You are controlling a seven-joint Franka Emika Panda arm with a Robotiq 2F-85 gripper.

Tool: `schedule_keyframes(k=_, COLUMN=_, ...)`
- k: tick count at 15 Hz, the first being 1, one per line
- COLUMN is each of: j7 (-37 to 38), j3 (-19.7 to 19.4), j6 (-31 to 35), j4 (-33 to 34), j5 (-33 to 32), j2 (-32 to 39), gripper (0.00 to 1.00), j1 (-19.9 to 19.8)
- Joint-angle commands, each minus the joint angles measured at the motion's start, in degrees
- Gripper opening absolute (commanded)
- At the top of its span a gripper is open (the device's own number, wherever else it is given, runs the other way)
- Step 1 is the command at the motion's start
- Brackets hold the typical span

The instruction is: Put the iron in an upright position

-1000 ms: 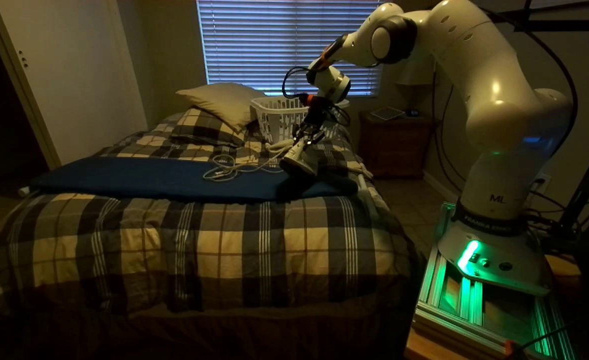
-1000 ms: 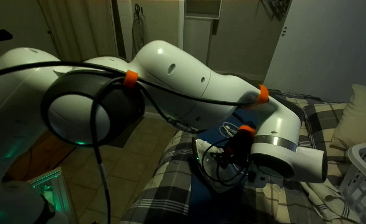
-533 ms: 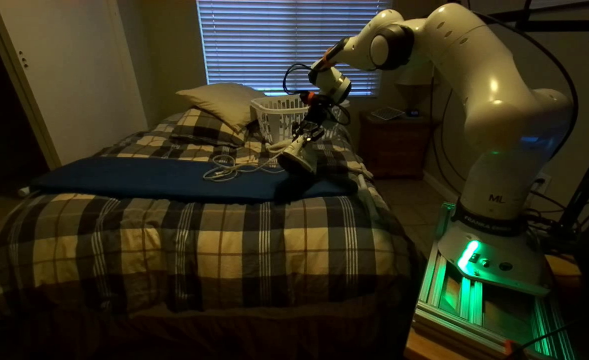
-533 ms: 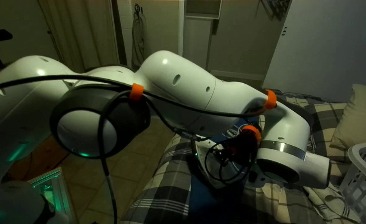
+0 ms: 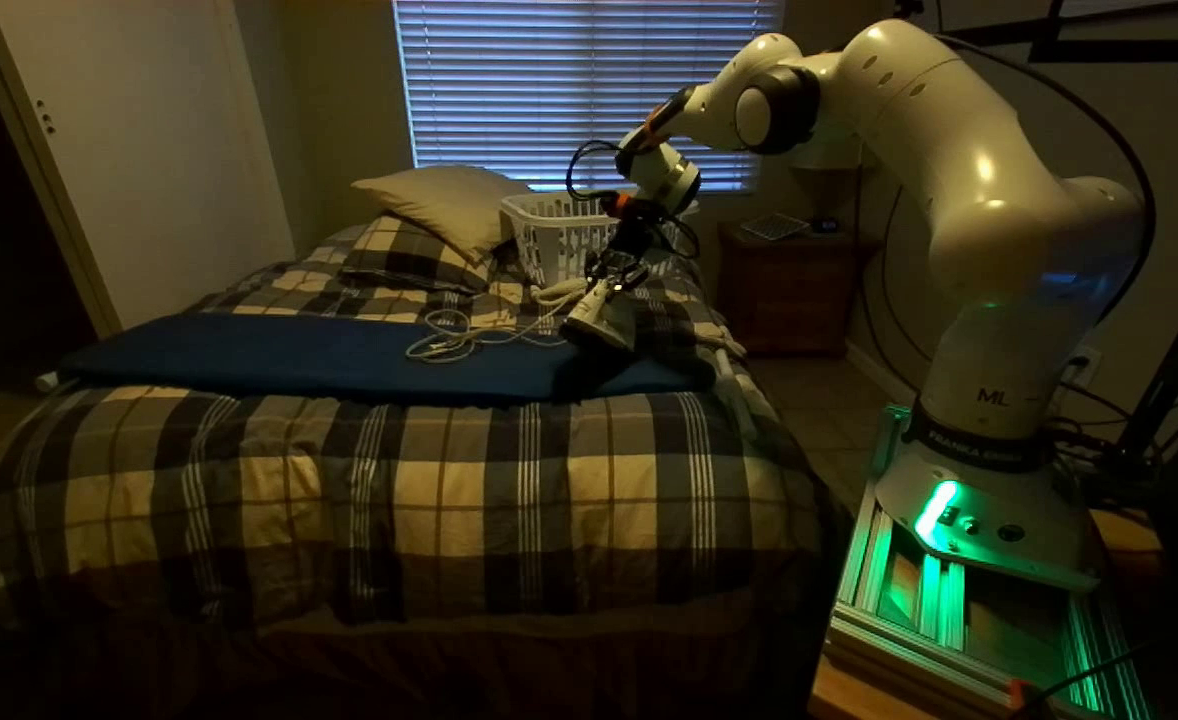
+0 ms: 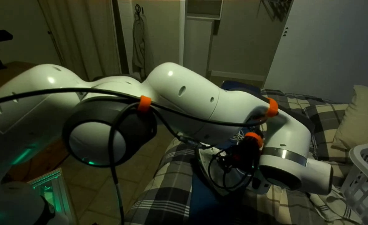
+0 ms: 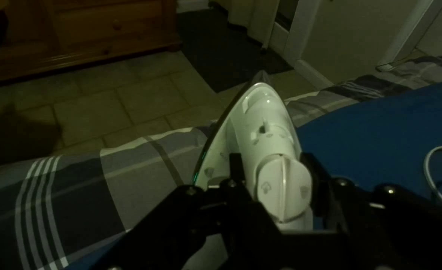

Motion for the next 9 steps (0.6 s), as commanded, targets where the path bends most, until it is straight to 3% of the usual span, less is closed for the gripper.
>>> schedule_keyframes(k=1, j7=-3.8, j3=-1.1, j6=3.4, j4=1.0, j5=-3.8, j2=-0.1, gripper=0.29, j1=2.7)
schedule_keyframes(k=2, j7=-4.7, j3=-1.4, j6=5.4, j4=0.9, j5=-5.9, j2=0.0, gripper=0.47, j1=3.8)
schedule_keyframes(k=5, j7=-6.7, j3=-1.6, j6=9.6, j4=0.2, j5=-10.9, j2=-0.2, gripper=0.47, j1=6.0)
schedule_keyframes(k=6, j7=-7.4, j3=-1.5, j6=10.8, j4=0.0, j5=-12.5, j2=-0.4, gripper=0.75, j1=6.4)
schedule_keyframes(k=9, j7=-9.2, j3=-2.3, j6=13.8, j4=-1.5, j5=-15.9, j2=-1.1, gripper=0.82, j1=8.3)
